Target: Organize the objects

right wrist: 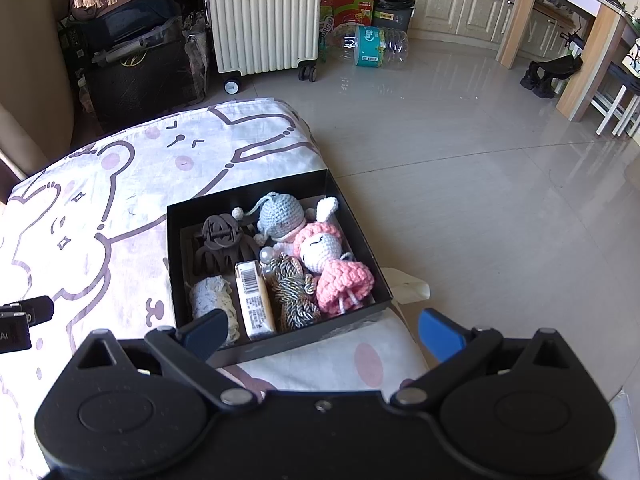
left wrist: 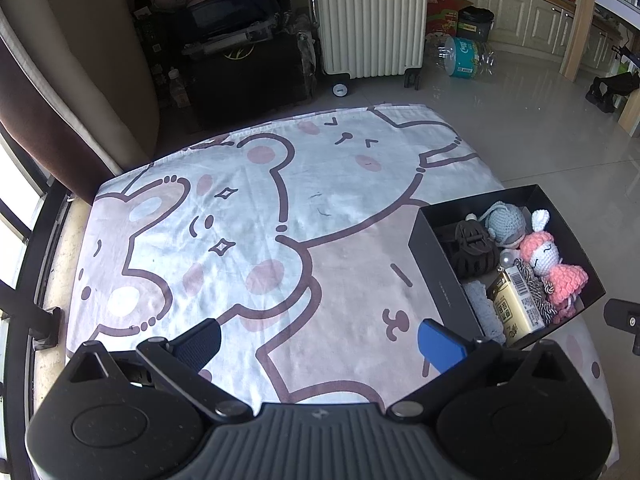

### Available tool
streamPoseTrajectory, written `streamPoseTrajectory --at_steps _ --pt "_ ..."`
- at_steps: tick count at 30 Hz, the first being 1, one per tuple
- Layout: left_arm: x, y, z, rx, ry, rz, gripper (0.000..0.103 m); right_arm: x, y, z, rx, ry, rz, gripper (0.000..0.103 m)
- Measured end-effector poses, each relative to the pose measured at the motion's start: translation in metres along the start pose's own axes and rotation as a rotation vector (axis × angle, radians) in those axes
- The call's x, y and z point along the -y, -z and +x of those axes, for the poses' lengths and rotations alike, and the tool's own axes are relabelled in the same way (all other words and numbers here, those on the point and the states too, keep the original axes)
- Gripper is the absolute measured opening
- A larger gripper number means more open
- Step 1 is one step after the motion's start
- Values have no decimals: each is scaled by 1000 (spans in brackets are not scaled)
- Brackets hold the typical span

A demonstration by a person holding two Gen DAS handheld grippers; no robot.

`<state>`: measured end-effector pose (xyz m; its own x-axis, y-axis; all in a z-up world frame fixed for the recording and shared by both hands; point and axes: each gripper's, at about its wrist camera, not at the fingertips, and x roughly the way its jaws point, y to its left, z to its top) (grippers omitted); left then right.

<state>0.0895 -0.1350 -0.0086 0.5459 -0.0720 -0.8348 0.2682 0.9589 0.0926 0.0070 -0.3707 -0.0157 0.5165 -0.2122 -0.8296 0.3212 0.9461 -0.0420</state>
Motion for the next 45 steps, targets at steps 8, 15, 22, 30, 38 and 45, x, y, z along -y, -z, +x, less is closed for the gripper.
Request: streamPoseTrajectory --at_steps 8,15,22,30,38,45 --pt "0 0 0 -2 1 -4 103 0 0 0 0 0 -1 103" --pt "-1 0 1 -7 8 -12 103 0 0 0 0 1 0 103" --pt "-1 0 1 -8 9 -12 103 0 0 0 -1 1 -1 103" --pt "-1 0 2 -8 11 -12 103 0 0 0 -1 1 -1 103" --pt "0 1 2 -8 12 -12 103 0 0 0 -1 1 -1 103" --pt "3 2 2 -8 12 -9 103 0 0 0 -1 1 -1 103"
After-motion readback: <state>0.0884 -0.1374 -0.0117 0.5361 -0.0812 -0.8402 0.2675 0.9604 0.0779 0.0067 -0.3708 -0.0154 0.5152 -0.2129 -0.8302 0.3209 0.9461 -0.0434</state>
